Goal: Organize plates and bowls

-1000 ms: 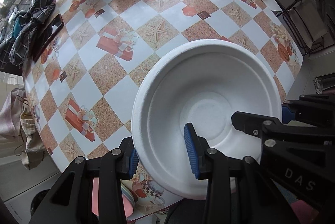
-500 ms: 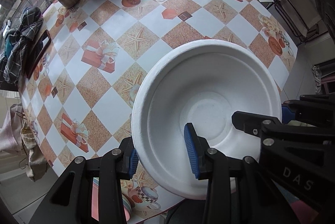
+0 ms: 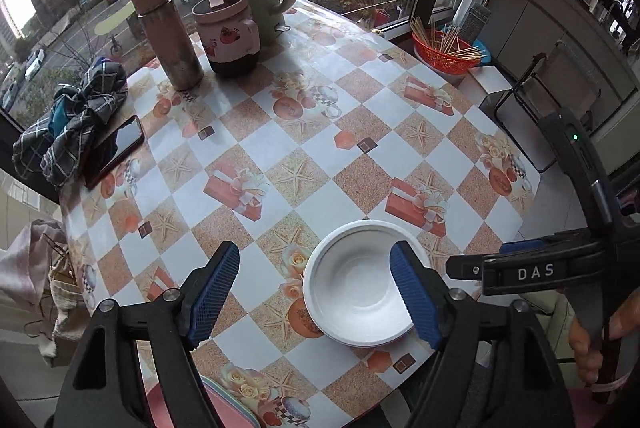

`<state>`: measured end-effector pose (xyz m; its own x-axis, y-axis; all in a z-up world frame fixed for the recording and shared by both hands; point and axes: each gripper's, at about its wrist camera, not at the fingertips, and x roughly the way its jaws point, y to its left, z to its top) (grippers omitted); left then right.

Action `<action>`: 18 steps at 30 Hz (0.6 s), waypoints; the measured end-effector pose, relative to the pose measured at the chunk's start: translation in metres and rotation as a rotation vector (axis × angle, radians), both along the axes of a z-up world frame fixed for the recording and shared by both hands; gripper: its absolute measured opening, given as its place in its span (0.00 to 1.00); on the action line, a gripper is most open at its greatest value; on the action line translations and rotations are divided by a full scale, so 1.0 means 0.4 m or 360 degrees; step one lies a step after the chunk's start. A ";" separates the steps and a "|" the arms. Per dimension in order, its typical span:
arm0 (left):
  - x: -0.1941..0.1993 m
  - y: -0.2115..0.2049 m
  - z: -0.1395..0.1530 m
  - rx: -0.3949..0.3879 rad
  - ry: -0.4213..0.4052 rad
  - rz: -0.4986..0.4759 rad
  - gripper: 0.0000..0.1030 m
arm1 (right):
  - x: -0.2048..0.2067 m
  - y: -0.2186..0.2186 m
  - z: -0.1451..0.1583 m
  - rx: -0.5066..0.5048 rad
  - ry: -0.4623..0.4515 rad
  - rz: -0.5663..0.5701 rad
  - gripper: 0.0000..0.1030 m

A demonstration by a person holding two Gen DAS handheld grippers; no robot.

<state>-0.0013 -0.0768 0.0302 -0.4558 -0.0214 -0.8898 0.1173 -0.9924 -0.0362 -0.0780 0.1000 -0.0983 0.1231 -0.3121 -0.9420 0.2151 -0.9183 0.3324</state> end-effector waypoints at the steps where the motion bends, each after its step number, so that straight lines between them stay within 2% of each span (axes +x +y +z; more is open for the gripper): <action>1: 0.008 -0.006 0.038 0.0032 0.0075 -0.0009 0.80 | -0.001 0.013 0.006 -0.0022 0.0013 -0.0030 0.87; 2: 0.012 -0.009 0.067 0.0057 0.0110 -0.0027 0.82 | -0.001 0.024 0.017 -0.0056 0.0042 -0.0052 0.90; 3: 0.013 -0.010 0.102 0.0096 0.0140 -0.0057 0.82 | 0.000 0.031 0.032 -0.0092 0.0077 -0.0059 1.00; 6: 0.022 -0.002 0.195 0.0159 0.0226 -0.0140 0.89 | 0.008 0.048 0.105 -0.0184 0.0294 -0.0042 1.00; 8: 0.029 0.011 0.251 0.0181 0.0306 -0.0187 0.90 | 0.016 0.059 0.158 -0.0216 0.0432 -0.0039 1.00; 11: 0.032 0.024 0.332 0.0254 0.0459 -0.0255 0.90 | 0.027 0.078 0.219 -0.0259 0.0563 -0.0079 1.00; 15: 0.042 0.026 0.458 0.0346 0.0781 -0.0237 0.92 | 0.057 0.109 0.241 -0.0278 0.0610 -0.0144 1.00; 16: 0.049 0.025 0.490 0.0362 0.0878 -0.0221 1.00 | 0.067 0.117 0.237 -0.0277 0.0597 -0.0155 1.00; 18: 0.065 0.026 0.530 0.0407 0.1011 -0.0211 1.00 | 0.082 0.131 0.223 -0.0266 0.0562 -0.0173 1.00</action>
<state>0.0249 -0.0666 0.2421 -0.8740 0.2450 -0.4197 -0.1253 -0.9481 -0.2923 -0.0451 0.1526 -0.0089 -0.2408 -0.4580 -0.8557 0.2474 -0.8815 0.4022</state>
